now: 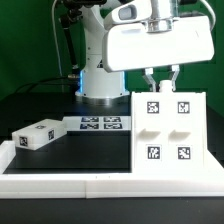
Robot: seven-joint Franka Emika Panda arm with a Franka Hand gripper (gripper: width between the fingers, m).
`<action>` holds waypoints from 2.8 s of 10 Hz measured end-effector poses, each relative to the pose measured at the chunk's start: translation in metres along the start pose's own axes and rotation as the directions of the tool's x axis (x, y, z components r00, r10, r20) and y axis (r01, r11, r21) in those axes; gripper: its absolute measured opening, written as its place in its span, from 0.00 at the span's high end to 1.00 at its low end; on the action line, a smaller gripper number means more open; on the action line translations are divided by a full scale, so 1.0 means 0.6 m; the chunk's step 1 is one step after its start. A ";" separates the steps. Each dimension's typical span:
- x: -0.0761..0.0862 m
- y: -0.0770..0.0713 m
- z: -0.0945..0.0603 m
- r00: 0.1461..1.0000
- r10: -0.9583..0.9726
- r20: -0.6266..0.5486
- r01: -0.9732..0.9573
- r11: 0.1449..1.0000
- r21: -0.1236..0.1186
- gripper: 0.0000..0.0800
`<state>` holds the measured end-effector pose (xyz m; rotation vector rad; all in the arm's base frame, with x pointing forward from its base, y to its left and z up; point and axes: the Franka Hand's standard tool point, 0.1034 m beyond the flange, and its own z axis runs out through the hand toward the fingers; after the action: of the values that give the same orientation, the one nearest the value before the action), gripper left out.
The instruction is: Assemble cabinet
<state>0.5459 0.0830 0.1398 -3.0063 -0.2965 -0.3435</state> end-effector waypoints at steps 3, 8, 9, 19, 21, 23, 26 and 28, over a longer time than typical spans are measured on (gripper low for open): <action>0.009 -0.002 -0.013 1.000 0.002 -0.008 -0.002 1.000 0.001 0.84; 0.009 -0.003 -0.012 1.000 0.001 -0.006 -0.001 1.000 0.002 0.66; 0.004 -0.001 -0.009 1.000 0.003 -0.001 -0.003 1.000 0.002 0.43; -0.167 0.195 -0.001 0.971 0.196 0.135 -0.191 0.980 -0.051 0.00; -0.171 0.200 -0.002 0.963 0.233 0.137 -0.227 0.972 -0.058 0.00; -0.199 0.225 -0.003 0.929 0.338 0.149 -0.324 0.939 -0.110 0.00; -0.238 0.286 0.007 0.927 0.344 0.151 -0.329 0.937 -0.116 0.00; -0.239 0.284 0.008 0.921 0.359 0.152 -0.344 0.932 -0.118 0.00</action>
Offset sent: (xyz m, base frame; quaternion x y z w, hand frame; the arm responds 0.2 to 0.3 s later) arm 0.0123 0.0034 0.0098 -0.0184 -0.0114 -0.0185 0.9996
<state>0.4449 -0.1089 0.0885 -3.0955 0.2563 -0.0659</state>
